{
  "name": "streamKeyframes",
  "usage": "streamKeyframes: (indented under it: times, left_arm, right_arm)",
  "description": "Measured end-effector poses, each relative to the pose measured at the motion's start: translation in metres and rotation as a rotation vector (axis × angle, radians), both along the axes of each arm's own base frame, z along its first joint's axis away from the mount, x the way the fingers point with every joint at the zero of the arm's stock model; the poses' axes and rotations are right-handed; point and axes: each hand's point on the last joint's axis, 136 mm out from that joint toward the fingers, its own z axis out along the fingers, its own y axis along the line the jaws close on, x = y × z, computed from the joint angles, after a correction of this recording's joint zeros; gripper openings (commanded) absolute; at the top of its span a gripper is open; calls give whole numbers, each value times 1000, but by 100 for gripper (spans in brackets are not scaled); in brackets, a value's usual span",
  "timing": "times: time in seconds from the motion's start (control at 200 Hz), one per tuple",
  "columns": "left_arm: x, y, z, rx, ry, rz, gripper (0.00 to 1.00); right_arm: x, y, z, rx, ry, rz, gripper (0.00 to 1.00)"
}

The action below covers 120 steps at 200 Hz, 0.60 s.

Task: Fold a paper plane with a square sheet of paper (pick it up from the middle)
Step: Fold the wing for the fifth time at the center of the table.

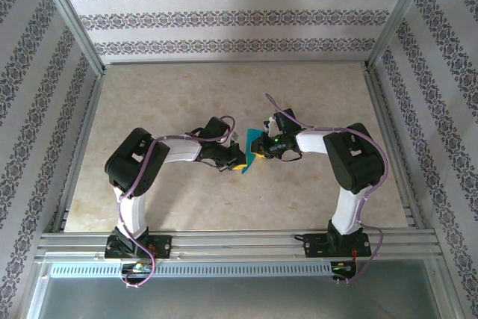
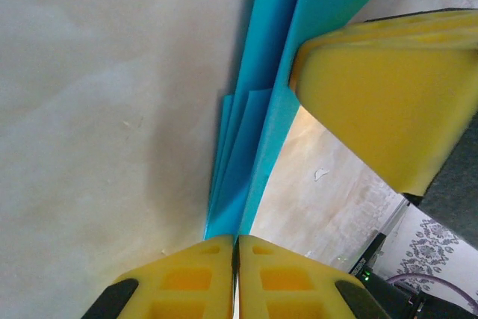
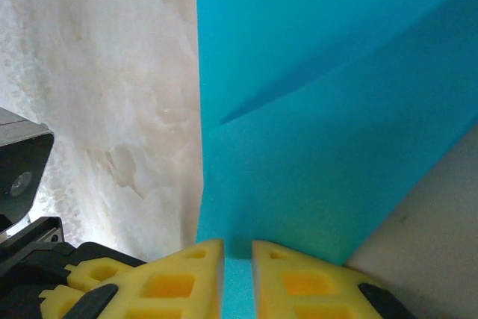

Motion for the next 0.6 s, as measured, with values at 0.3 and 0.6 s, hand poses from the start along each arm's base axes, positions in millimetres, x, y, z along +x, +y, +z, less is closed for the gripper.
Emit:
streamKeyframes:
  times: [0.3,0.6]
  left_arm:
    - [-1,1,-2,7,5,1,14]
    - [-3,2,1,28,-5,-13,11]
  right_arm:
    - [0,0,0,-2,5,0,20]
    - [0,2,2,9,3,6,26]
